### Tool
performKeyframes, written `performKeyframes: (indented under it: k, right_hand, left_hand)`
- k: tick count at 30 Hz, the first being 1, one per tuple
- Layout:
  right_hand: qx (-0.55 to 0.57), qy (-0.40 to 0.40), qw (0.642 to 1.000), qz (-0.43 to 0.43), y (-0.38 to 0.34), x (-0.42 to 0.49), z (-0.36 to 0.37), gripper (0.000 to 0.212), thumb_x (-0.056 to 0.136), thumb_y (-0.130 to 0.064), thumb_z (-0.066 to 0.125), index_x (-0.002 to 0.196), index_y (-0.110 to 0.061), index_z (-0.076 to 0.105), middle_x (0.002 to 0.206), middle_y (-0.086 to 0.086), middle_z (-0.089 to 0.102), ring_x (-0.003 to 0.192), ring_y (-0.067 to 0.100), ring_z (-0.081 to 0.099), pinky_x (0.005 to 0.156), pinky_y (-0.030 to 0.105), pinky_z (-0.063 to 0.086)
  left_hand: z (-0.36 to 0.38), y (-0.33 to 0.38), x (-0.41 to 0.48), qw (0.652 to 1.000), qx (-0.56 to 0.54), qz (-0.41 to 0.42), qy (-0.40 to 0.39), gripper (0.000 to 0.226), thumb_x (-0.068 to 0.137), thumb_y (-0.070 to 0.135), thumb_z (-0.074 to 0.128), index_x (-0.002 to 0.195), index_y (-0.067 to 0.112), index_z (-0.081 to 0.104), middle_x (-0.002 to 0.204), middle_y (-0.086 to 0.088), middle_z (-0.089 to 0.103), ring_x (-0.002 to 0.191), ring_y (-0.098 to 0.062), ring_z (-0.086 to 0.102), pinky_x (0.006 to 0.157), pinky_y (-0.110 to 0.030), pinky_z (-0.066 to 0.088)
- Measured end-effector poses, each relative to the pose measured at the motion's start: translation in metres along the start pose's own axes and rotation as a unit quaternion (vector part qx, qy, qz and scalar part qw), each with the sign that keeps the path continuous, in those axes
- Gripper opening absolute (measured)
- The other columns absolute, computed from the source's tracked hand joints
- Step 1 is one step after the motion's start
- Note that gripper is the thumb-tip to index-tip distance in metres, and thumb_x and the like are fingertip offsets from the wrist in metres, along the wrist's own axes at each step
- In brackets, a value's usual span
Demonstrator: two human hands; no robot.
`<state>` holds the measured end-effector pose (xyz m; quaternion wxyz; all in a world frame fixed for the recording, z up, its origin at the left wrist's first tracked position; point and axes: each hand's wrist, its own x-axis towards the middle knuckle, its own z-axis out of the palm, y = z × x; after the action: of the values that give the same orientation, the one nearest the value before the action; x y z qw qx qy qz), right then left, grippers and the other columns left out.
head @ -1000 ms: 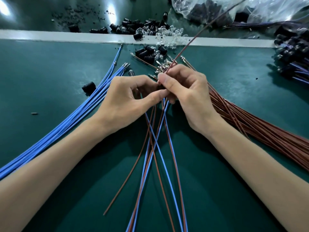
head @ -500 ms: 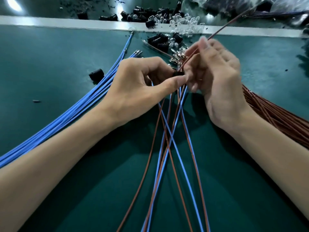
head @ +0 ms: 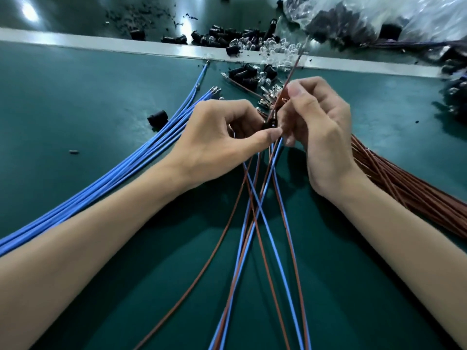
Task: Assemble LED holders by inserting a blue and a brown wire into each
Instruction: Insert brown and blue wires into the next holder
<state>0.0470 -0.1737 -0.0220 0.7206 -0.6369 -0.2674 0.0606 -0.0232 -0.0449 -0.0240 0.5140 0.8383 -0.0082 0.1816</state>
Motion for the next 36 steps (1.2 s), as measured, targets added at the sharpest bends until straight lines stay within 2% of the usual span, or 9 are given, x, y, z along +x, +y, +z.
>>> performKeyframes:
  k: [14,16,18,21,24,26,30,34,36]
  right_hand:
    - [-0.059,-0.032,0.997,-0.024,0.009,0.007,-0.001,0.021,0.086,-0.014,0.062,0.065,-0.011,0.057,0.051,-0.004,0.048,0.045,0.008,0.038,0.046,0.019,0.032]
    - [-0.082,-0.055,0.995,-0.031,0.009,0.006,-0.002,0.02,0.085,-0.015,0.062,0.066,-0.012,0.06,0.053,-0.003,0.051,0.046,0.008,0.041,0.048,0.02,0.032]
    - [-0.119,-0.073,0.989,-0.044,0.008,0.004,-0.002,0.02,0.087,-0.019,0.06,0.07,-0.01,0.062,0.053,-0.005,0.051,0.047,0.01,0.044,0.049,0.023,0.034]
    - [-0.255,-0.123,0.952,-0.12,0.007,-0.001,0.002,0.014,0.087,-0.021,0.062,0.086,-0.008,0.066,0.061,-0.003,0.053,0.052,0.01,0.046,0.053,0.022,0.038]
    - [-0.408,-0.217,0.87,-0.174,0.007,-0.008,0.009,0.028,0.082,-0.032,0.067,0.099,-0.01,0.065,0.078,-0.008,0.048,0.068,0.01,0.045,0.063,0.028,0.044]
    - [-0.464,-0.241,0.834,-0.174,0.007,-0.009,0.012,0.028,0.079,-0.034,0.065,0.096,-0.011,0.064,0.082,-0.008,0.042,0.077,0.014,0.045,0.065,0.037,0.048]
    - [-0.506,-0.177,0.827,-0.171,0.005,-0.014,0.014,0.013,0.076,-0.023,0.059,0.081,-0.011,0.059,0.075,-0.005,0.046,0.074,0.013,0.042,0.059,0.038,0.046]
    - [-0.565,-0.112,0.801,-0.16,0.007,-0.016,0.016,0.021,0.08,-0.031,0.055,0.07,-0.012,0.054,0.07,0.002,0.06,0.069,0.03,0.056,0.057,0.029,0.031]
    - [-0.578,-0.09,0.797,-0.153,0.008,-0.015,0.017,0.027,0.086,-0.033,0.054,0.07,-0.011,0.06,0.07,0.006,0.065,0.068,0.034,0.059,0.058,0.028,0.028]
  left_hand:
    - [0.002,0.0,-0.001,1.0,-0.005,-0.024,0.013,0.016,0.081,0.014,0.072,0.069,0.009,0.063,0.054,0.007,0.053,0.045,0.002,0.04,0.049,-0.009,0.03]
    - [0.001,0.0,0.001,0.999,0.008,-0.03,0.028,0.02,0.081,0.018,0.06,0.065,0.006,0.06,0.055,-0.004,0.053,0.048,-0.002,0.04,0.05,-0.019,0.034]
    - [0.0,-0.003,0.003,0.996,0.013,-0.04,0.079,0.029,0.079,0.019,0.044,0.058,0.0,0.051,0.058,-0.02,0.052,0.054,-0.021,0.045,0.055,-0.034,0.04]
    - [-0.007,-0.009,0.006,0.98,0.097,-0.049,0.165,0.038,0.081,0.025,0.036,0.058,-0.004,0.043,0.059,-0.025,0.048,0.062,-0.039,0.046,0.063,-0.049,0.038]
    - [-0.016,-0.015,0.006,0.939,0.291,-0.046,0.178,0.033,0.085,0.036,0.038,0.062,0.013,0.036,0.061,0.0,0.04,0.064,-0.029,0.036,0.06,-0.034,0.023]
    - [-0.019,-0.019,0.006,0.918,0.359,-0.042,0.164,0.027,0.086,0.037,0.044,0.073,0.014,0.041,0.077,0.0,0.043,0.068,-0.025,0.035,0.062,-0.033,0.024]
    - [-0.014,-0.021,0.001,0.878,0.459,-0.029,0.131,0.025,0.086,0.031,0.049,0.084,0.012,0.033,0.085,-0.005,0.034,0.063,-0.025,0.031,0.055,-0.035,0.02]
    - [-0.02,-0.023,-0.002,0.856,0.499,-0.015,0.139,0.025,0.087,0.027,0.053,0.087,0.015,0.031,0.09,-0.016,0.053,0.067,-0.036,0.048,0.056,-0.036,0.022]
    - [-0.024,-0.026,-0.002,0.856,0.494,-0.013,0.15,0.025,0.087,0.028,0.056,0.087,0.014,0.035,0.094,-0.017,0.054,0.07,-0.031,0.044,0.057,-0.036,0.024]
